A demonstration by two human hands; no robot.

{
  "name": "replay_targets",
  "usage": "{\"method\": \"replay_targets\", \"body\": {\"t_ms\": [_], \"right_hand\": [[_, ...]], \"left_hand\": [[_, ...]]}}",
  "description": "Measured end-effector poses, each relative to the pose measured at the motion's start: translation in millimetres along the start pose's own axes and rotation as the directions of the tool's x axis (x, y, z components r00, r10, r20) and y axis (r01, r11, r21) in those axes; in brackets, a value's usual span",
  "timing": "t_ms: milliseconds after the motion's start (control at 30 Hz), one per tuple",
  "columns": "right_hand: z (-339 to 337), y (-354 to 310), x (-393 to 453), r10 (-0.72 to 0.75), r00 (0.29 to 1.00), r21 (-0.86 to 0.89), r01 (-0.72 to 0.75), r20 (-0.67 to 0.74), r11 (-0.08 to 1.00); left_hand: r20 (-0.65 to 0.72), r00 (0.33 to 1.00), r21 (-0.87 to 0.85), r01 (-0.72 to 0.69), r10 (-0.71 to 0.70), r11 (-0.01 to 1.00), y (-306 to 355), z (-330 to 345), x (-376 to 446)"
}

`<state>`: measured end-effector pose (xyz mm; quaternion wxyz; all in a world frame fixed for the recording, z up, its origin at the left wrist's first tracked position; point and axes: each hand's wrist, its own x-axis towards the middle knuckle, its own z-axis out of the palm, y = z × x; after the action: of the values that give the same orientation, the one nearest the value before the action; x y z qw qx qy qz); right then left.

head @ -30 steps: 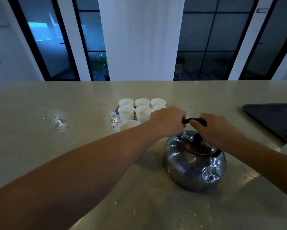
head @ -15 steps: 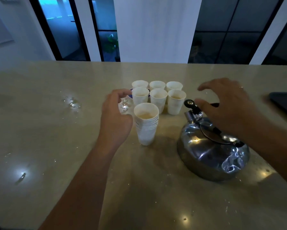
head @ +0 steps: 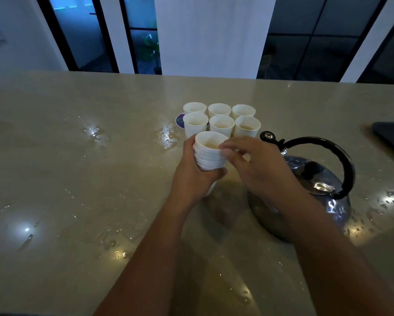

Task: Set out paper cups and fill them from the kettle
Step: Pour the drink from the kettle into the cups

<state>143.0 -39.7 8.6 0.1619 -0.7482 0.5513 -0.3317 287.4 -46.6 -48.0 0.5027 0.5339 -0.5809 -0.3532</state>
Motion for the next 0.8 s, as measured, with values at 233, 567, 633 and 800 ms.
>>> {"method": "replay_targets", "body": {"t_ms": [233, 567, 633, 800], "right_hand": [[14.9, 1.3, -38.6, 0.198, 0.964, 0.339, -0.129, -0.179, 0.932], [20.4, -14.0, -45.4, 0.117, 0.992, 0.259, -0.104, -0.037, 0.96], [23.1, -19.6, -45.9, 0.099, 0.994, 0.256, -0.085, -0.044, 0.963], [25.2, -33.3, -44.8, 0.042, 0.996, 0.25, -0.022, -0.075, 0.968]], "left_hand": [[0.131, 0.99, 0.184, 0.028, -0.053, 0.983, 26.1, -17.4, -21.0], [0.185, 0.978, 0.09, 0.079, -0.094, 0.993, 9.1, -39.7, -35.9], [0.174, 0.981, 0.084, 0.068, -0.082, 0.994, 5.5, -44.5, -38.8], [0.162, 0.986, 0.066, 0.036, -0.046, 0.997, 2.7, -54.1, -40.6]]}}
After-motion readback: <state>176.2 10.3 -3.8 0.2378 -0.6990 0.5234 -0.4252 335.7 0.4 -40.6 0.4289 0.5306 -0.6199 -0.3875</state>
